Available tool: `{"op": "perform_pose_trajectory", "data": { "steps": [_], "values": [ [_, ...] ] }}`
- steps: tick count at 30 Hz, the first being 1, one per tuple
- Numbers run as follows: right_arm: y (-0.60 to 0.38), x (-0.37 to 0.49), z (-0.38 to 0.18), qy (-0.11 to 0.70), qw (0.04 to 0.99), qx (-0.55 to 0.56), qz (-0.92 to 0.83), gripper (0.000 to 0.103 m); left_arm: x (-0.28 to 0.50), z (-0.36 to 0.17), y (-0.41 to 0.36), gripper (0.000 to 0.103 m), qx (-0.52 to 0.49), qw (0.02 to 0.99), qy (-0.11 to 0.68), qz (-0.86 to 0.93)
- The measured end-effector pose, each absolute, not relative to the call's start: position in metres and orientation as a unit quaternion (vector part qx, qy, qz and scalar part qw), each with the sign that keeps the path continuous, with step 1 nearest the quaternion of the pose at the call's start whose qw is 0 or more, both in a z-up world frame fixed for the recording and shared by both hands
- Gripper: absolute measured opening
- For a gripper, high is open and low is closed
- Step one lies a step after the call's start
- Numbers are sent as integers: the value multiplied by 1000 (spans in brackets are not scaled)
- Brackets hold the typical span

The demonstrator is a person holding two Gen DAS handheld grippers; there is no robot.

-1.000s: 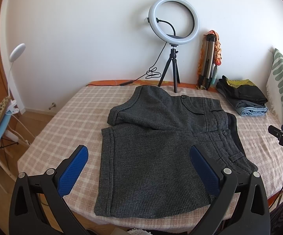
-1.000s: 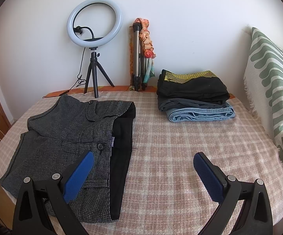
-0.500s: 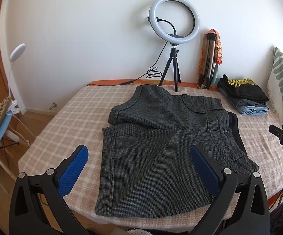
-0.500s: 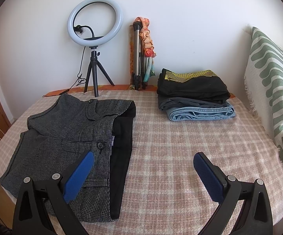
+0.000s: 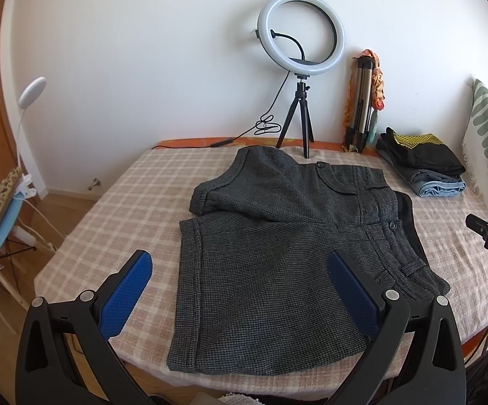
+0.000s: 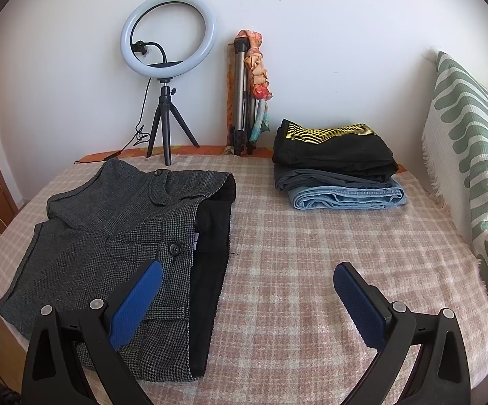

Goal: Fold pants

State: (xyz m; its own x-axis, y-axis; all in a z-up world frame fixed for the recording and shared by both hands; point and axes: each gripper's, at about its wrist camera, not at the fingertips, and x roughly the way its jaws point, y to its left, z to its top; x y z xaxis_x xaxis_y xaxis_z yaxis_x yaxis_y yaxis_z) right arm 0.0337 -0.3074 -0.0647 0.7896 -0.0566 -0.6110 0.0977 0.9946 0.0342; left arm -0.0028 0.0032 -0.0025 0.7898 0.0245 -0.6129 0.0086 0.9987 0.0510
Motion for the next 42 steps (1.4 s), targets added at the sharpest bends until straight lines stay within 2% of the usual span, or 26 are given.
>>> {"op": "perform_pose_trajectory", "data": {
  "steps": [10,17,25,30,32,34,38,42],
  "values": [
    [-302,34,-63,323,946,23,-25,103,-3,-3,6,103,29,944,327,5],
    [-287,29,-64,320,947,-16,21,102,0,-19,16,103,23,933,358,-6],
    [-254,20,-81,330,933,-88,109,92,-3,-33,27,103,23,924,379,-53],
    [-236,10,-95,335,913,-140,185,86,-7,-39,31,95,76,921,378,-64],
    [-228,4,-101,334,904,-167,207,84,-9,-44,33,87,96,912,392,-74],
    [-222,0,-107,339,894,-181,230,82,-10,-51,35,83,112,902,408,-86],
    [-210,-9,-123,360,870,-205,267,76,-12,-65,39,73,101,881,447,-117],
    [-197,-17,-140,365,851,-261,272,72,-14,-75,36,70,100,868,466,-143]
  ]
}}
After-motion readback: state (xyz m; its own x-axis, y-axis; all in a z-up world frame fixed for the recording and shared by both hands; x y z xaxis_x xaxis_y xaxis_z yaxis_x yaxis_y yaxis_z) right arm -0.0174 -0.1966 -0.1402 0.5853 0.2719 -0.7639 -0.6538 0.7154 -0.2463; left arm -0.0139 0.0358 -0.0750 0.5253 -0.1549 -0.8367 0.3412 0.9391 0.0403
